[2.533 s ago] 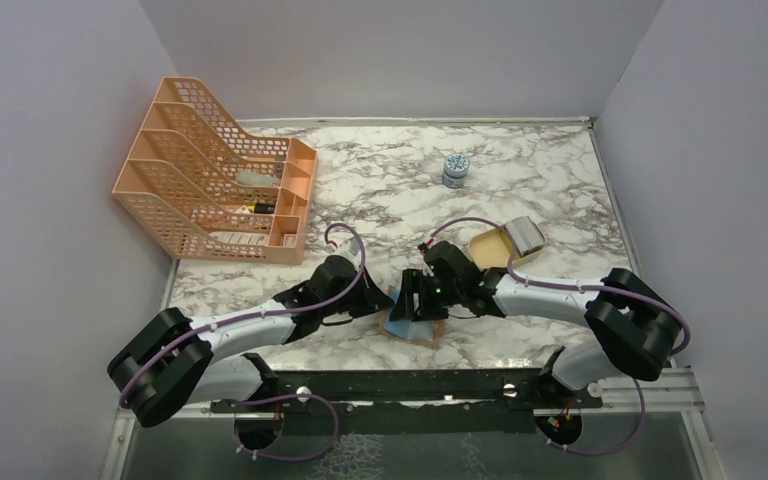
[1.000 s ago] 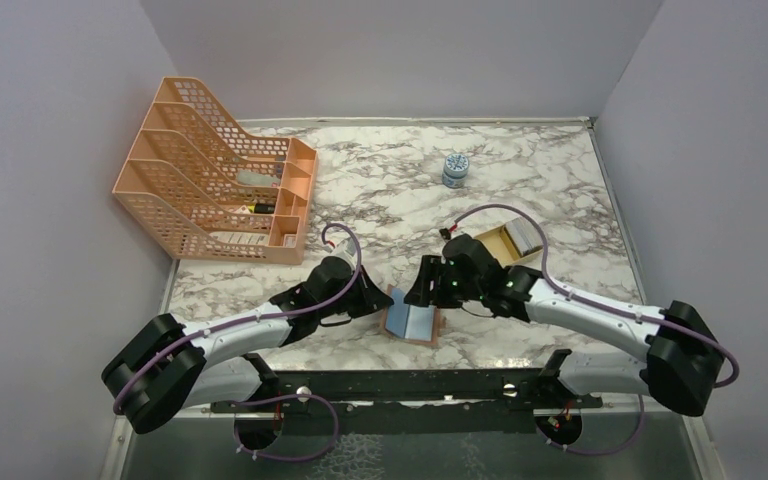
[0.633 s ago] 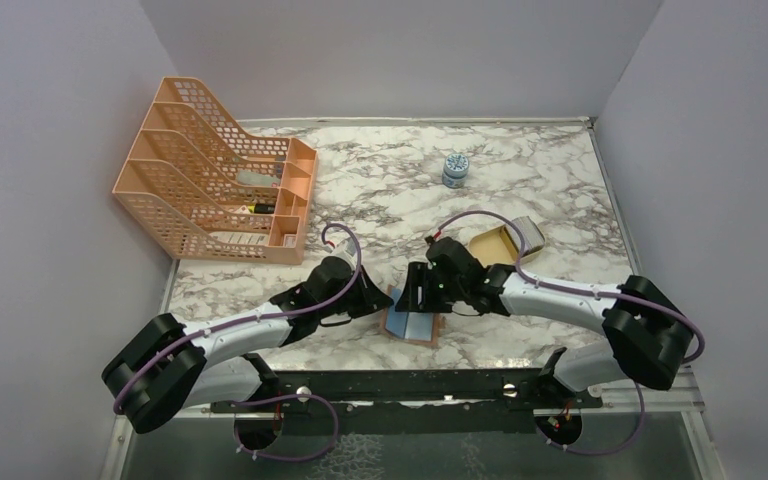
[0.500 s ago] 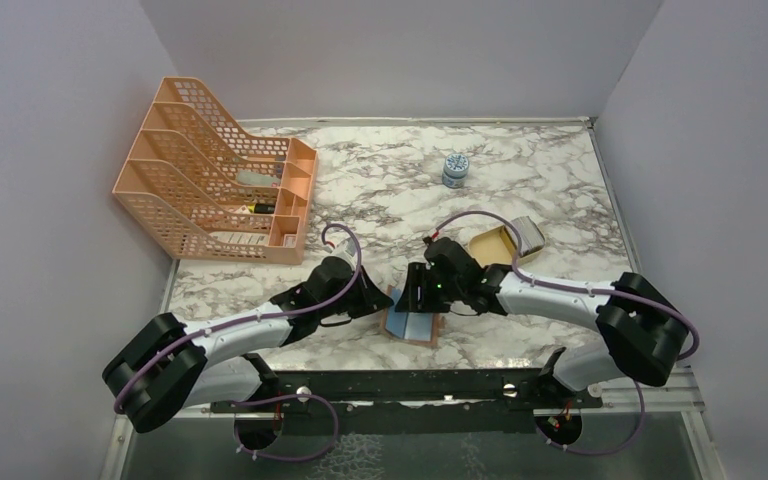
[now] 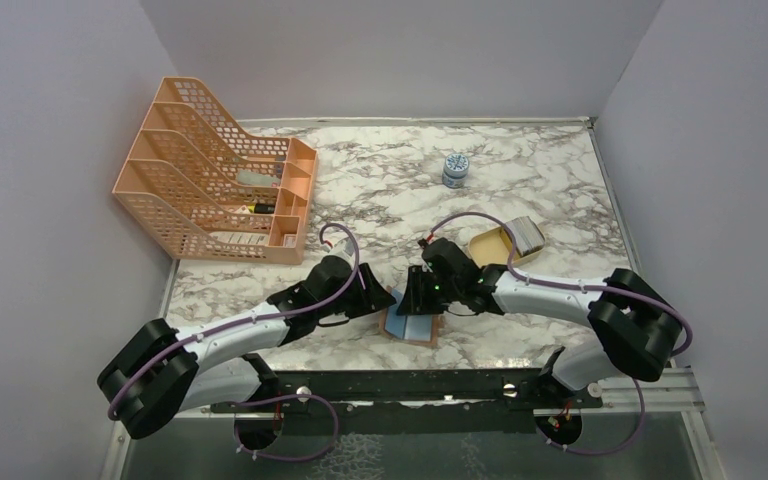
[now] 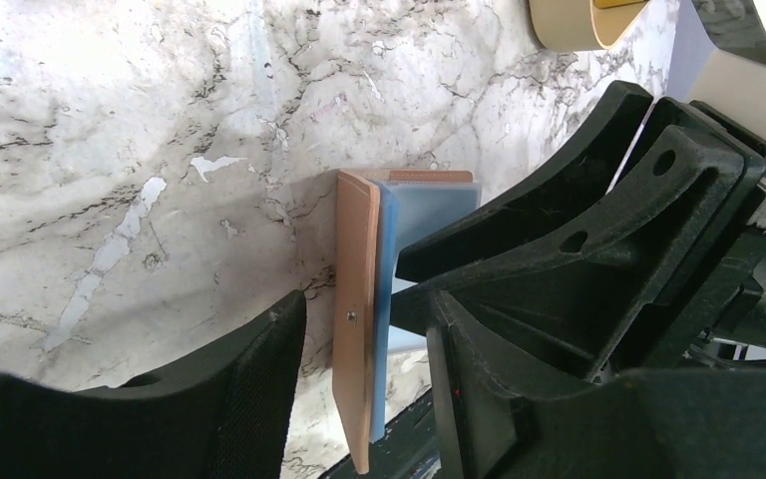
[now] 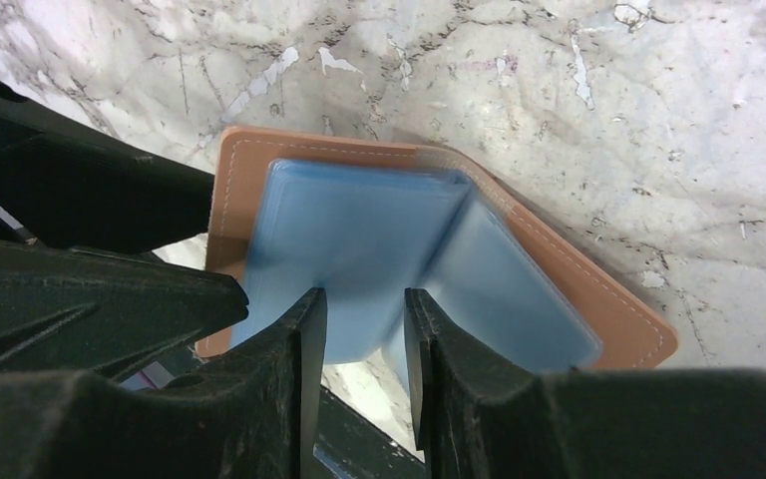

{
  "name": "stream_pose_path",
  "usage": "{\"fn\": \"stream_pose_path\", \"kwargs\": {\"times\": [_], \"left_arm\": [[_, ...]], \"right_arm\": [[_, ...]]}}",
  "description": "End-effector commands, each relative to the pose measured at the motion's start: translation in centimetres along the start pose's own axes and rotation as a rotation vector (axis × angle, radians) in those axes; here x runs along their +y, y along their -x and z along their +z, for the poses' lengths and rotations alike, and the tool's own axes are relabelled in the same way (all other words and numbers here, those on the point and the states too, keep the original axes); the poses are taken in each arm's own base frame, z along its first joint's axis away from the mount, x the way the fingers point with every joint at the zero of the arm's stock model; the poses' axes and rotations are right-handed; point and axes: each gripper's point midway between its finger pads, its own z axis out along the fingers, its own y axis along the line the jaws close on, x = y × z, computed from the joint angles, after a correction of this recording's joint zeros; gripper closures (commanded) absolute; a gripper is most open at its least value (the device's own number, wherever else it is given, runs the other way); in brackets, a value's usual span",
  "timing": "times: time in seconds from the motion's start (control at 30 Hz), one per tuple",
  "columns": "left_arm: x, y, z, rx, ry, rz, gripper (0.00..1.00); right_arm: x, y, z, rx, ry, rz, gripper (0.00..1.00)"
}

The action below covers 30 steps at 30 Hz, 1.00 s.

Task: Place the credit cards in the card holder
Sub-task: Open the card holder at the center of the board.

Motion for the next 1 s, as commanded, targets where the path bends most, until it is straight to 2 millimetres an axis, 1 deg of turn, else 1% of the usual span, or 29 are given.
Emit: {"fn": "stream_pose_path", "kwargs": {"times": [0.0,0.17,0.33,0.43,0.53,0.6,0.7,0.87,0.97], "left_arm": [[0.0,0.4,0.1,-0.022,0.002,0.015,0.50],[0.1,0.3,0.5,-0.013,0.008,0.024,0.50],[1.0,0.2,0.8,-0.003,0.045,0.043,0.53],[1.6,0.2,0.8,-0.003,0.072,0.054,0.59],[1.7,0.3,0.7,-0.009,0.083,0.069,0.70],[1.8,0.4,0.6,-0.014,0.087,0.082,0.83],[1.6,0.8,0.3,-0.030,0.080,0.101,1.00],[1.7,1.0,-0.1,-0.050,0.079,0.115,1.00],[1.7,1.1,-0.2,-0.055,0.080,0.125,1.00]], "right_arm": [[1.4,0.4,0.3,-0.002,0.061,-0.038,0.67],[1.0,0.1,1.0,0.009,0.055,-0.036,0.71],[0.8,-0.5,1.6,0.035,0.061,-0.032,0.72],[0.5,-0.5,1.9,0.042,0.049,-0.038,0.72],[-0.9,-0.6,1.9,0.044,-0.026,-0.047,0.72],[-1.7,-0.7,1.6,0.045,-0.070,-0.056,0.72],[-2.3,-1.3,0.8,0.054,-0.085,-0.062,0.72],[-3.2,-1.9,-0.6,0.040,-0.108,-0.059,0.72],[-4.7,-2.5,-0.7,0.039,-0.152,-0.059,0.73]]}}
